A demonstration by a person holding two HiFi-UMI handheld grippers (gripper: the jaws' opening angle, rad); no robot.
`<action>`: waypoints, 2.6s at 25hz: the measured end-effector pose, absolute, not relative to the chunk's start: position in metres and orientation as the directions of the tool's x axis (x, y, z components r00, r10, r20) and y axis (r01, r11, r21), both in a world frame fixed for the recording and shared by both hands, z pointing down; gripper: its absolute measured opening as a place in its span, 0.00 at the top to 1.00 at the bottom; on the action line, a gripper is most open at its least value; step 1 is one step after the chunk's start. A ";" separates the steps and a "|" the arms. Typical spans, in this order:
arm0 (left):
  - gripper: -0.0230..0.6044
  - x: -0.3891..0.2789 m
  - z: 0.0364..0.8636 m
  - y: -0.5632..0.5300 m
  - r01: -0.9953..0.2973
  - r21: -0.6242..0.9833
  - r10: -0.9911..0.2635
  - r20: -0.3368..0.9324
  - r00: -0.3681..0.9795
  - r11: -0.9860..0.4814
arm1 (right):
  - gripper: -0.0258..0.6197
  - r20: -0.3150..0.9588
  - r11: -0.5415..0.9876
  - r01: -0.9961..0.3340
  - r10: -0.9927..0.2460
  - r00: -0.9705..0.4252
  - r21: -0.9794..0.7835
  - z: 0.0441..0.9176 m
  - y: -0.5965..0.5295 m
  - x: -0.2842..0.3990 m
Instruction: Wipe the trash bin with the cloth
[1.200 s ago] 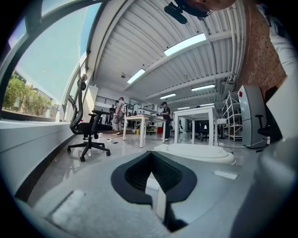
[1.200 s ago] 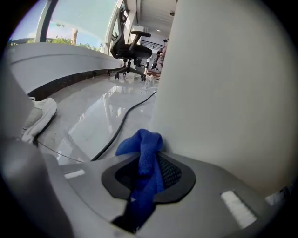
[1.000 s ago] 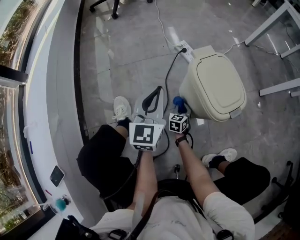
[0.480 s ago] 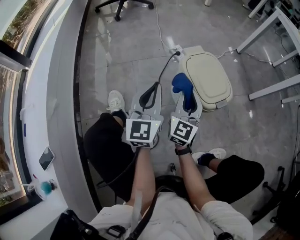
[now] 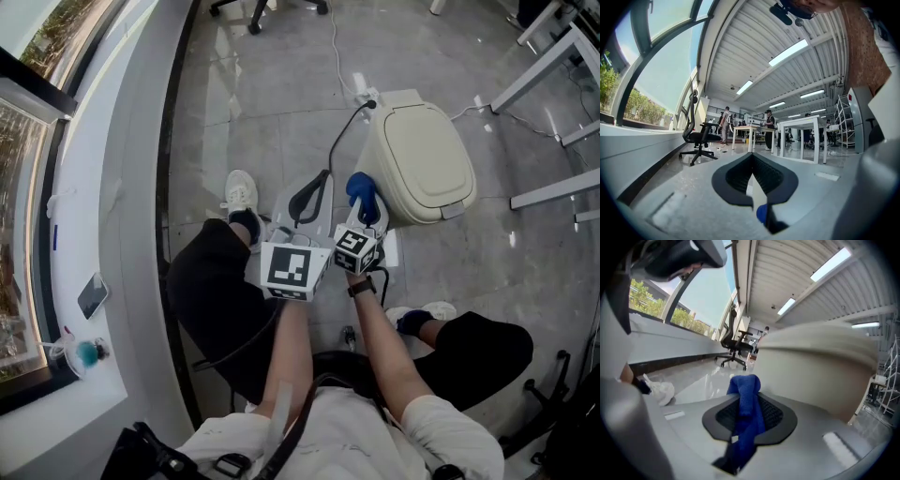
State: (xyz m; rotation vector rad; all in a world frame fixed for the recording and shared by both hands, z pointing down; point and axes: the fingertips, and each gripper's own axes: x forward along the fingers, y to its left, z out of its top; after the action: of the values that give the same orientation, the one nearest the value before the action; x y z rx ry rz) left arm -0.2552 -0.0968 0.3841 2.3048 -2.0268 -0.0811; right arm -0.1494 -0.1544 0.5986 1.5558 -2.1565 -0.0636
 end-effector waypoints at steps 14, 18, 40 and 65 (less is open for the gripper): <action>0.97 -0.266 0.445 -0.102 -0.994 0.070 -0.986 0.139 0.097 -0.087 | 0.86 0.714 0.485 -0.816 -0.687 -0.132 0.315 0.833 -0.149 -0.125; 0.97 -0.266 0.443 -0.104 -0.996 0.063 -0.989 0.134 0.065 -0.057 | 0.86 0.708 0.514 -0.821 -0.675 -0.209 0.248 0.824 -0.145 -0.136; 0.97 -0.214 0.414 -0.039 -0.994 0.108 -0.998 0.059 -0.026 0.032 | 0.86 0.076 0.419 -0.862 -0.907 -0.415 0.285 0.471 -0.110 -0.103; 0.97 -0.191 0.415 0.004 -0.992 0.090 -0.993 0.087 -0.083 0.091 | 0.86 0.482 0.605 -0.772 -0.744 -0.462 0.195 0.689 -0.088 -0.075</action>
State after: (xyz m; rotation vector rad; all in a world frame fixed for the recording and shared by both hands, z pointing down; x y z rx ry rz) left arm -0.1908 0.0036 0.4149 2.0378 -2.2240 -0.0111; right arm -0.0754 -0.0882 0.6889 1.1957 -2.3048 0.0684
